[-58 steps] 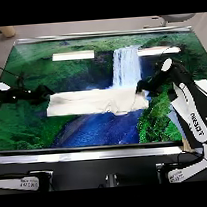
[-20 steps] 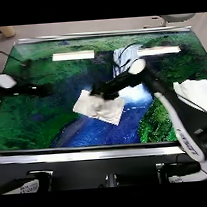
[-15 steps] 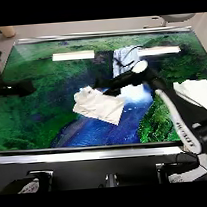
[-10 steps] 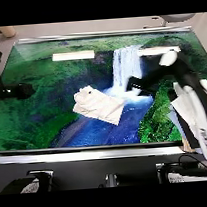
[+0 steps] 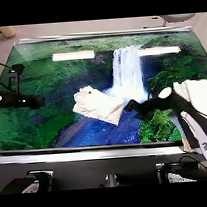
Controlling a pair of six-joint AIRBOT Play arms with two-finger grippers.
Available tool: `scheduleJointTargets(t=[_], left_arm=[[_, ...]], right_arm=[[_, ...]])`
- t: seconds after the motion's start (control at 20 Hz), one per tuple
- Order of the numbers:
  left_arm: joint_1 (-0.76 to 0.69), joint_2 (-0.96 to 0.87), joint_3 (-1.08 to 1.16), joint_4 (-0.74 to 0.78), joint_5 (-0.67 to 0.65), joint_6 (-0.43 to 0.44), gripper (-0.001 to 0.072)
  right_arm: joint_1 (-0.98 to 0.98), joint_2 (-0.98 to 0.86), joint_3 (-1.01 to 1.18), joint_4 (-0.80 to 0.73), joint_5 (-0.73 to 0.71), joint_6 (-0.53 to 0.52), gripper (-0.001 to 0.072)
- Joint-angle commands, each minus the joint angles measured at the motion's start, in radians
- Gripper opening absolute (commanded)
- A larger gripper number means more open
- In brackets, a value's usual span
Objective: Fold the shirts.
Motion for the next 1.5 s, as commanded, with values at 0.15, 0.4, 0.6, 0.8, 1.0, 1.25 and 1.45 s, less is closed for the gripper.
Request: scheduleJointTargets(t=[0.15, 0.4, 0.6, 0.8, 1.0, 1.25, 1.45], left_arm=[[-0.005, 0.006, -0.006, 0.004, 0.003, -0.02, 0.0022], [-0.005, 0.005, -0.006, 0.004, 0.024, -0.023, 0.0022], [-0.005, 0.004, -0.006, 0.004, 0.068, -0.022, 0.0022], [-0.005, 0.003, -0.006, 0.004, 0.152, -0.023, 0.0023], [-0.005, -0.008, -0.007, 0.004, 0.187, -0.023, 0.0023], [-0.007, -0.018, -0.007, -0.001, 0.214, -0.022, 0.0023], [-0.008, -0.018, -0.007, -0.023, 0.246, -0.021, 0.0023]], right_arm=[[0.057, -0.137, -0.01, 0.391, -0.163, -0.15, 0.0525], [0.026, -0.153, 0.048, 0.425, -0.018, -0.232, 0.0015], [-0.202, -0.074, 0.367, 0.34, 0.361, -0.158, 0.0015], [-0.475, 0.036, 0.753, 0.02, 0.525, 0.076, 0.0015], [-0.778, 0.043, 1.04, -0.034, 0.703, 0.158, 0.0015], [-1.106, 0.049, 1.135, -0.032, 0.813, 0.233, 0.0015], [-1.25, 0.05, 1.132, -0.169, 0.879, 0.31, 0.0014]])
